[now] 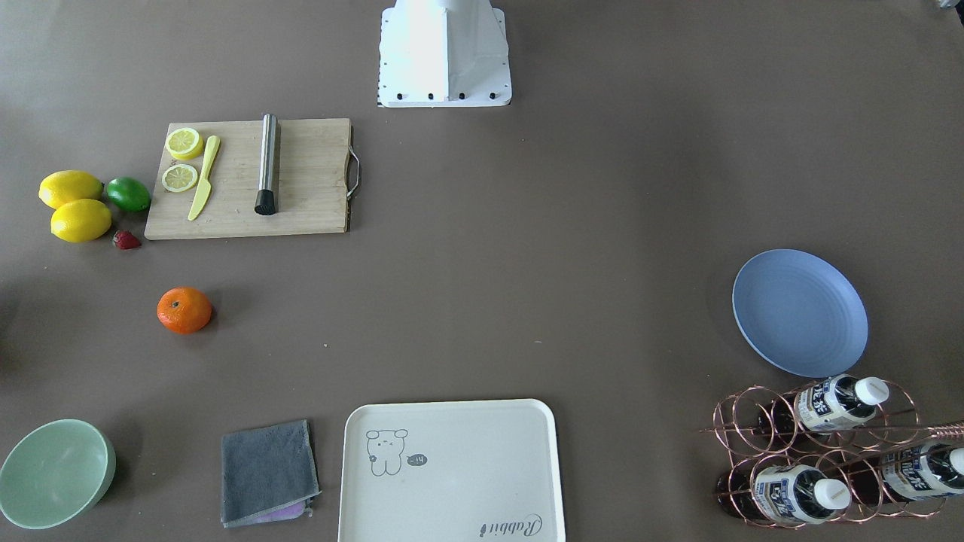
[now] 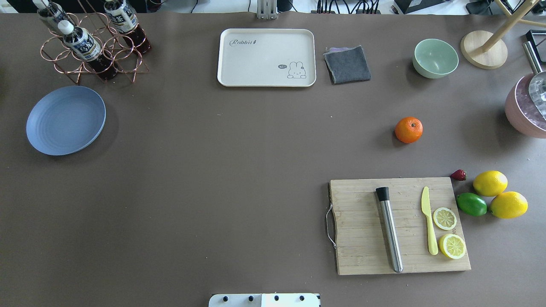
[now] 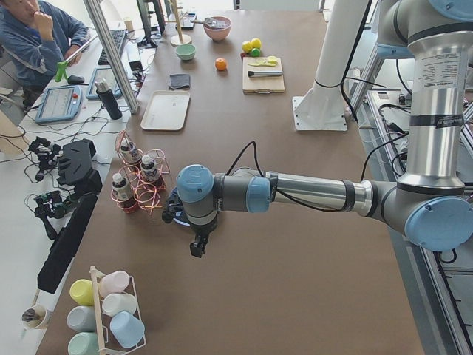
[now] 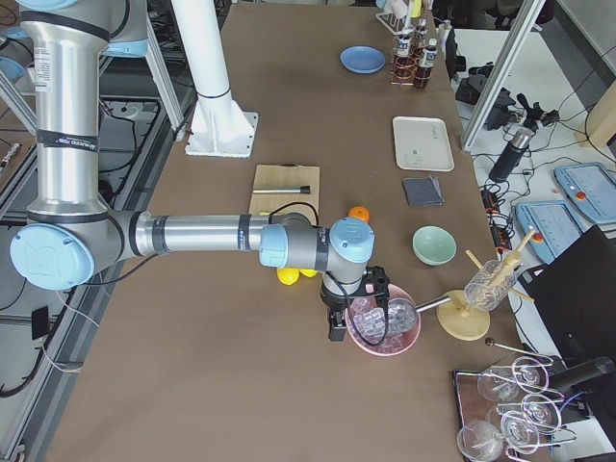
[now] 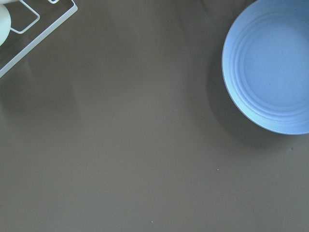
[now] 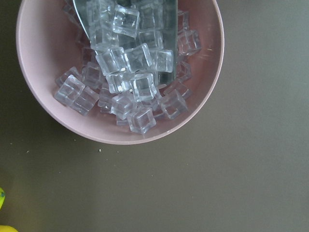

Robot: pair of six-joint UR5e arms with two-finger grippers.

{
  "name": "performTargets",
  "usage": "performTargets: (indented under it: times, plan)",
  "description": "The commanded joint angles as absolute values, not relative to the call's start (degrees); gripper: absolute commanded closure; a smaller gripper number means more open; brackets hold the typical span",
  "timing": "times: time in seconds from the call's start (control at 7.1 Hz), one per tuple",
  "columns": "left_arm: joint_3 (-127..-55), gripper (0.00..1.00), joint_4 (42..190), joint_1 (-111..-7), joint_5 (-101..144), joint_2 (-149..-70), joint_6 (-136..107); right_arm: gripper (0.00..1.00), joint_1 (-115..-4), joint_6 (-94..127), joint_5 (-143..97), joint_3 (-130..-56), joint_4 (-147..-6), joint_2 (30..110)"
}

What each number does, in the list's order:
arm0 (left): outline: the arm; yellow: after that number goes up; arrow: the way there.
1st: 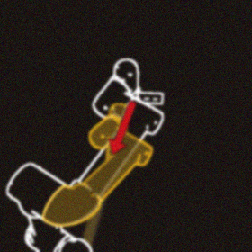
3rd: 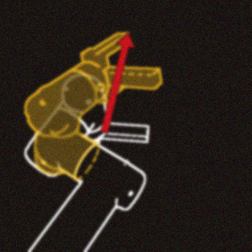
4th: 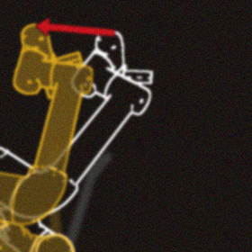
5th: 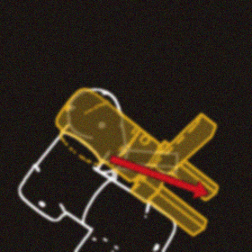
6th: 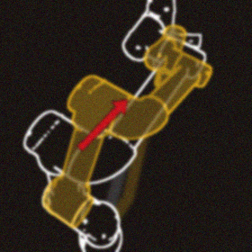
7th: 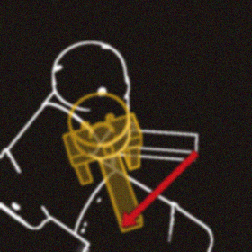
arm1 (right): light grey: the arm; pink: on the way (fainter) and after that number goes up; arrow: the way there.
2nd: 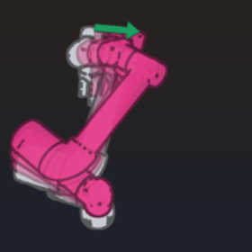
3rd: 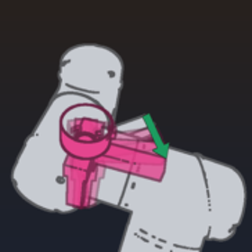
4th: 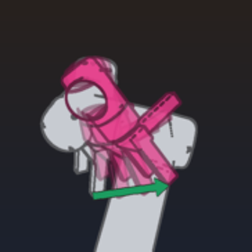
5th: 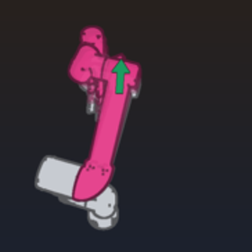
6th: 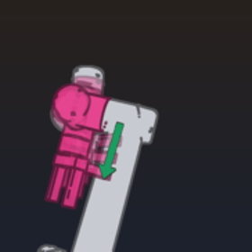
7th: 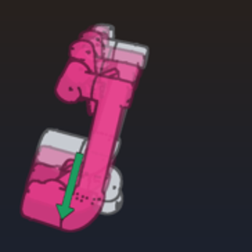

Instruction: Pick orange to plate

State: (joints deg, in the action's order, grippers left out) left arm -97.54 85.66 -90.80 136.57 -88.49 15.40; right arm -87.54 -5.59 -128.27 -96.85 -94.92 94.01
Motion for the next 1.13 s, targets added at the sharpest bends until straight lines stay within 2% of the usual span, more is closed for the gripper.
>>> performTargets:
  times: [0.0,0.56,0.99]
  plan:
    - [-97.9,0.02,85.8,-90.9,138.3,-88.5,15.5,0.00,-87.5,-5.6,-128.3,-96.9,-94.8,94.2]
    - [-94.9,0.02,86.5,-91.2,166.3,-88.5,15.4,0.00,-87.5,-5.5,-132.4,-97.3,-94.7,93.8]
    - [-95.0,0.02,88.9,-91.2,164.2,-93.8,9.3,0.00,-87.5,-5.6,-132.9,-97.5,-94.7,93.8]
